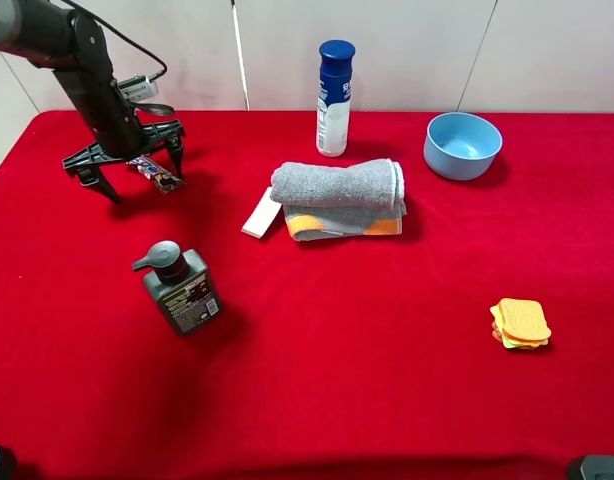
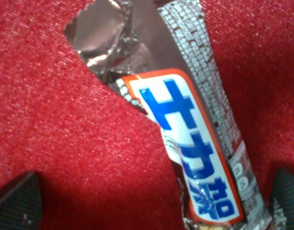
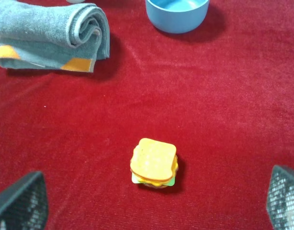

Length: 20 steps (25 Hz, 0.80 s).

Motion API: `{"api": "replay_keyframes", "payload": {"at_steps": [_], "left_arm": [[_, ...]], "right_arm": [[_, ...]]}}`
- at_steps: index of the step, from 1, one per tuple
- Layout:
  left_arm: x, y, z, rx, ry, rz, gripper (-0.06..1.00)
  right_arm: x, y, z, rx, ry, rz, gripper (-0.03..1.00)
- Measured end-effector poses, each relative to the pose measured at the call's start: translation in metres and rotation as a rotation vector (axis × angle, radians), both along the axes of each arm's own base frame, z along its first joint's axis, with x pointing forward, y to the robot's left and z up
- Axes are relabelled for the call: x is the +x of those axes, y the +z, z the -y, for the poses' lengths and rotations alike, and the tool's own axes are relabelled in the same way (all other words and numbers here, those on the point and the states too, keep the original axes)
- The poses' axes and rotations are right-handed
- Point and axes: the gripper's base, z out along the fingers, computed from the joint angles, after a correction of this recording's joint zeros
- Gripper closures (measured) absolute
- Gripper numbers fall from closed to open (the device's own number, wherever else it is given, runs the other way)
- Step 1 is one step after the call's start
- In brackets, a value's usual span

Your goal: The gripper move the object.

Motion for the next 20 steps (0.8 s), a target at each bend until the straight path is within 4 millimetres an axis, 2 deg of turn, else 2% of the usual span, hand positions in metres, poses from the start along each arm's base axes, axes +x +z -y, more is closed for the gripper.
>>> {"api": "replay_keyframes", "payload": {"at_steps": [4,13,20], "left_arm": [[0.0000,0.0000,0.0000,0.000,0.000,0.000,0.17],[0.0000,0.0000,0.0000,0.000,-0.001,0.000,0.60],[-0.0001,0.0000,0.0008,-0.009,0.007,-0.001,0.62]], "right_arm": [[0.0000,0.0000,0.0000,0.000,0.000,0.000,0.27],[0.0000,0.0000,0.0000,0.000,0.000,0.000,0.27],[0.0000,0.0000,0.0000,0.000,0.000,0.000,0.27]]}}
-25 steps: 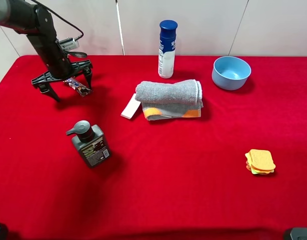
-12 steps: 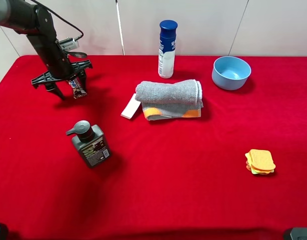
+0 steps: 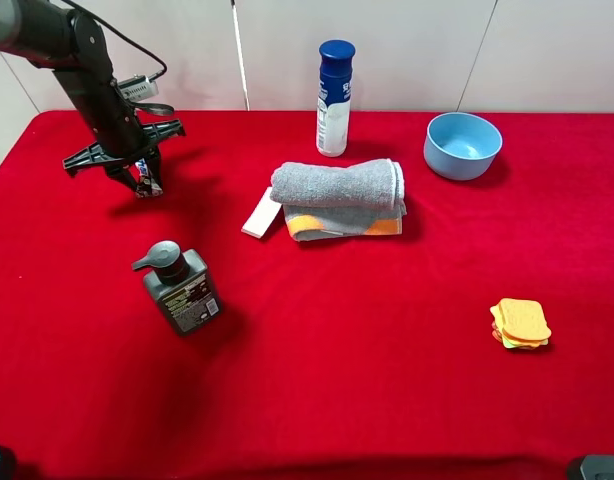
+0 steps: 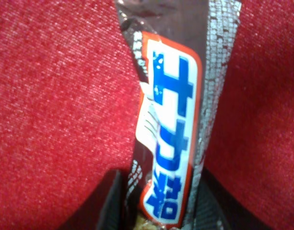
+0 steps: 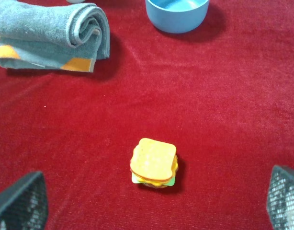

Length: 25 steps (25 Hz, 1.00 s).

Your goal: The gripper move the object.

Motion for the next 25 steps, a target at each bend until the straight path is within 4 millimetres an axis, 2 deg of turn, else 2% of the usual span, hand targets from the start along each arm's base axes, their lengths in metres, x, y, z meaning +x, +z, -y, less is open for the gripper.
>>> {"api": "replay_keyframes", "payload": {"at_steps": [12,18,25], "left_arm": [[0.002,0.005,0.002,-0.012,0.008,-0.017,0.64],[0.012,0.026,0.004,0.017,-0.039,-0.035,0.65],[0.022,0.054,0.017,0.039,-0.153,-0.026,0.65]], "right_arm": [[0.000,0.000,0.000,0.000,0.000,0.000,0.27],[0.000,0.000,0.000,0.000,0.000,0.000,0.27],[0.000,0.000,0.000,0.000,0.000,0.000,0.27]]}}
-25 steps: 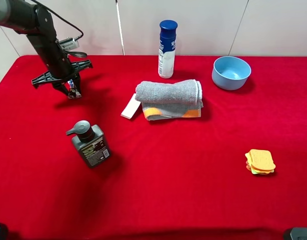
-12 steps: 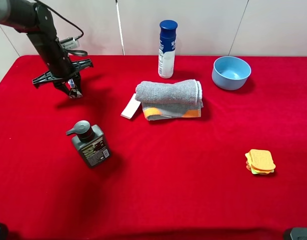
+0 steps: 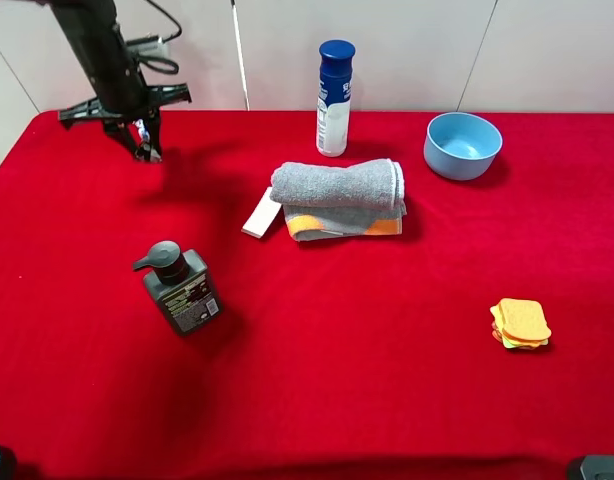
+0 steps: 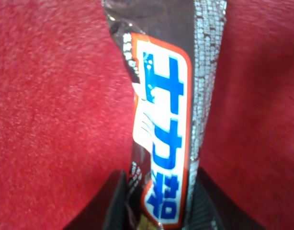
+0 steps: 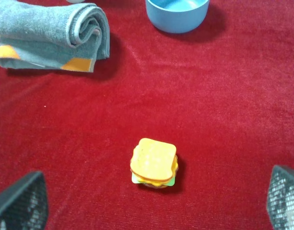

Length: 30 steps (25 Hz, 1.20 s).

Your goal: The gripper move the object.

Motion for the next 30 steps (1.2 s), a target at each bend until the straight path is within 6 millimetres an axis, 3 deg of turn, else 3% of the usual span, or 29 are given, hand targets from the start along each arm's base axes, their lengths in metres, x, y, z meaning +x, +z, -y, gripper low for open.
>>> {"api": "replay_keyframes", "payload": {"at_steps": [9,16,30], "left_arm": [[0.006,0.043,0.043,0.004,-0.209,0.049,0.66],[-0.002,0.071,0.096,-0.010,-0.400,0.131,0.67],[-0.048,0.082,0.200,-0.110,-0.798,0.231,0.68]], "right_arm": [[0.000,0.000,0.000,0.000,0.000,0.000,0.27],[0.000,0.000,0.000,0.000,0.000,0.000,0.27],[0.000,0.000,0.000,0.000,0.000,0.000,0.27]]}}
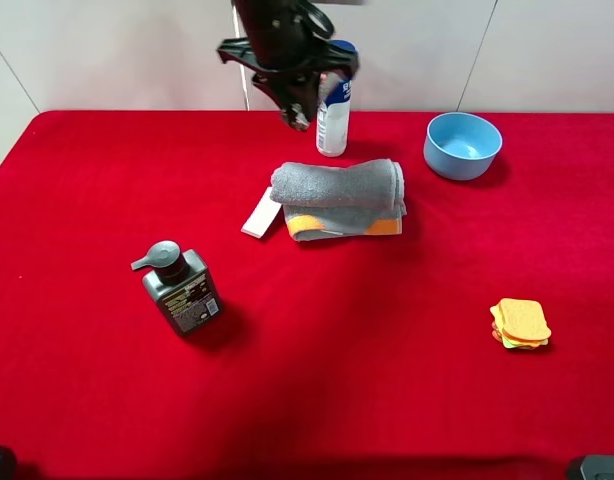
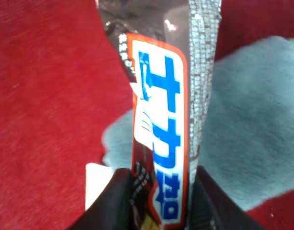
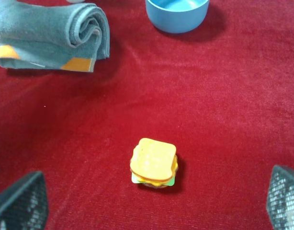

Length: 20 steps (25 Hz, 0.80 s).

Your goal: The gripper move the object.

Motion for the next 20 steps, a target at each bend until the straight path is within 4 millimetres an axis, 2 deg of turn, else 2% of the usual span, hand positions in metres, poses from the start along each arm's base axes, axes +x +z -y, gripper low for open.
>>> {"api": "replay_keyframes", "payload": {"at_steps": [11,20], "left_arm": [[-0.039,0.001,0.053,0.007,-0.264,0.074,0.68],[-0.081,0.001,0.094,0.090,-0.491,0.178,0.69]], "right_arm": [[0.000,0.000,0.000,0.000,0.000,0.000,0.27],[0.000,0.000,0.000,0.000,0.000,0.000,0.27]]}}
